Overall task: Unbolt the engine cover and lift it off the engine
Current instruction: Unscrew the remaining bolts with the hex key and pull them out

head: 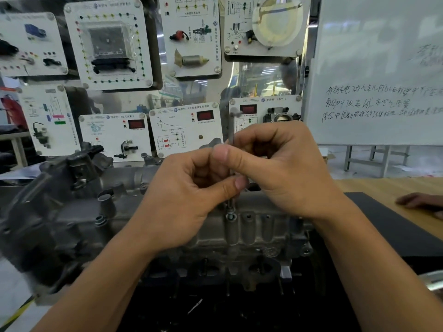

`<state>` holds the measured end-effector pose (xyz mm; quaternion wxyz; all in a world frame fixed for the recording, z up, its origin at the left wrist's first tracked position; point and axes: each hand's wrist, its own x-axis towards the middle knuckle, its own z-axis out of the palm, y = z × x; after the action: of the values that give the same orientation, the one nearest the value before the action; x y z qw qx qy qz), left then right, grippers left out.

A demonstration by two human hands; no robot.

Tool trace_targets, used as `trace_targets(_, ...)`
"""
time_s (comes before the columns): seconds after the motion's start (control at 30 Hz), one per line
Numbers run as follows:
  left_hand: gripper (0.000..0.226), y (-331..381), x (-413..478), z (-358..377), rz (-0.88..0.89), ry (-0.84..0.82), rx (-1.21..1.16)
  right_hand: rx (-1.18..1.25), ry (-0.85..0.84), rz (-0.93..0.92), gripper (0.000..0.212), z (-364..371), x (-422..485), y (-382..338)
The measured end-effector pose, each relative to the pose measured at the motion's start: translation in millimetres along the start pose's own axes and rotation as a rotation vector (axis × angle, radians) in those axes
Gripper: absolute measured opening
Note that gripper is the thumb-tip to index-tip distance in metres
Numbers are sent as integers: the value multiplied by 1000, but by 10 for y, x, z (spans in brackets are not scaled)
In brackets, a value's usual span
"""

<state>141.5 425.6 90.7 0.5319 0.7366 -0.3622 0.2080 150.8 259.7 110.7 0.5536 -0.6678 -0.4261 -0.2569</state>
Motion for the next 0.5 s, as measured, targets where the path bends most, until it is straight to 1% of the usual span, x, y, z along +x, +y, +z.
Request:
trace_targets(0.1,32,-39,21,6,-10,33,39,-37,26,2,8,19,13,30)
trace_targets(0.17,39,-48,24,-9,-21,20,45,-43,0,2,8,17,12,32)
trace_targets(0.2,36,-39,22,-26,-33,-14,41,-40,-17,2,8,7,11,28)
trace_targets(0.27,23,-21,5,-80,-58,-115,16,-41,-50,-1,9,-30,9,35)
trace_targets(0.33,20,-21,-27,-125,-70,-171,-21,-51,-88,-7,12,-57,6,44)
trace_targets(0.43,19,-21,-49,-120,-64,-112,-36,26,-144,16,19,-76,-2,45)
trace_targets(0.5,17,-16,-52,-91,-63,-60,-30,26,-134,22,18,-55,-8,36)
